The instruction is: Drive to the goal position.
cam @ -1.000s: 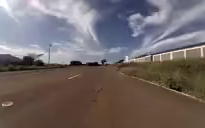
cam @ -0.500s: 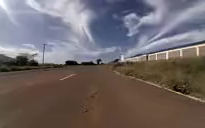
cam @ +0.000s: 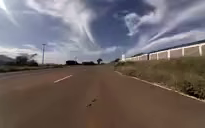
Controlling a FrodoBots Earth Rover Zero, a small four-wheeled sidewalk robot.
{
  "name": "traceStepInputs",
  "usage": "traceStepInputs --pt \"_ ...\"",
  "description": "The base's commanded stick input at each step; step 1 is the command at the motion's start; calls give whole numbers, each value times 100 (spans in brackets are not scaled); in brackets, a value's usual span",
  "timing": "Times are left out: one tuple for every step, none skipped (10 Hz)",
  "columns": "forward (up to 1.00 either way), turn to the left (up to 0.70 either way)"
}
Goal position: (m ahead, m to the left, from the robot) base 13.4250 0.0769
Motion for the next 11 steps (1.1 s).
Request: traceStepInputs --pt "85 0" --pt "85 0" --pt "85 0" --pt "85 -3" --pt "85 -11" --pt "85 -19" --pt "85 -27" --pt "85 -29" --pt "85 -29" --pt "85 -21" --pt "85 -7"
